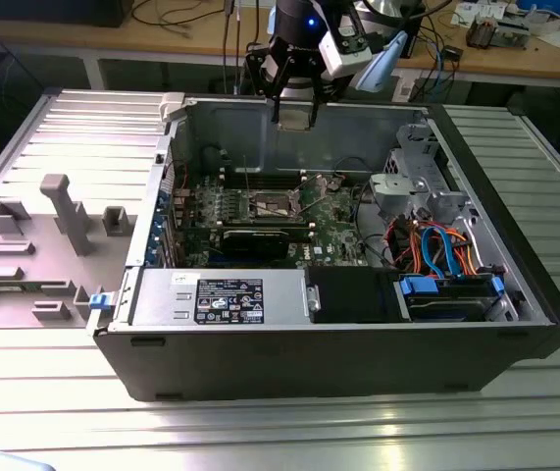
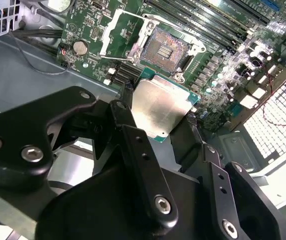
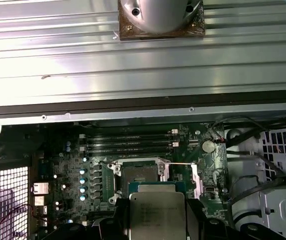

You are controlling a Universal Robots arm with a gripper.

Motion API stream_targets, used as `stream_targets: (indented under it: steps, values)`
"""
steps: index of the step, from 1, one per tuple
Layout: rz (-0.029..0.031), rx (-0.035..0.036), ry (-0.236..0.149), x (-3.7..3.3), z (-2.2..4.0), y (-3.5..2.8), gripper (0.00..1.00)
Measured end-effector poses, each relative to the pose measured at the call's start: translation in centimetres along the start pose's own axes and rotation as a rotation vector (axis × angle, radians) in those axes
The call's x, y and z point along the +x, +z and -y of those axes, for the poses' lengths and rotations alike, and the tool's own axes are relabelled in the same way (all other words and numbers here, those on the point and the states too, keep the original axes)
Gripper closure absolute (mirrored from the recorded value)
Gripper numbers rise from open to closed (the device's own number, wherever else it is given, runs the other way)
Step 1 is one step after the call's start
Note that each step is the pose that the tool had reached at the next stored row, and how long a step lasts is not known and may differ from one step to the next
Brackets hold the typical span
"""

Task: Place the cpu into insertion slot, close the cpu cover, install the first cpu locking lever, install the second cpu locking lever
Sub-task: 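Place the cpu into insertion slot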

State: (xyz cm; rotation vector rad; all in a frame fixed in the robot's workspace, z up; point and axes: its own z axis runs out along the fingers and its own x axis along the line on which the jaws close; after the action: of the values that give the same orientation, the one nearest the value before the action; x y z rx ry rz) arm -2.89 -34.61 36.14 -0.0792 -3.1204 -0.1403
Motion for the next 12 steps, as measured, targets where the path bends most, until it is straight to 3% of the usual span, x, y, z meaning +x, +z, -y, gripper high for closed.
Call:
stream_targets:
  steps: [12]
  values:
    - [0.0008,0.0007,0.007,0.0,0.05,0.03,0.45]
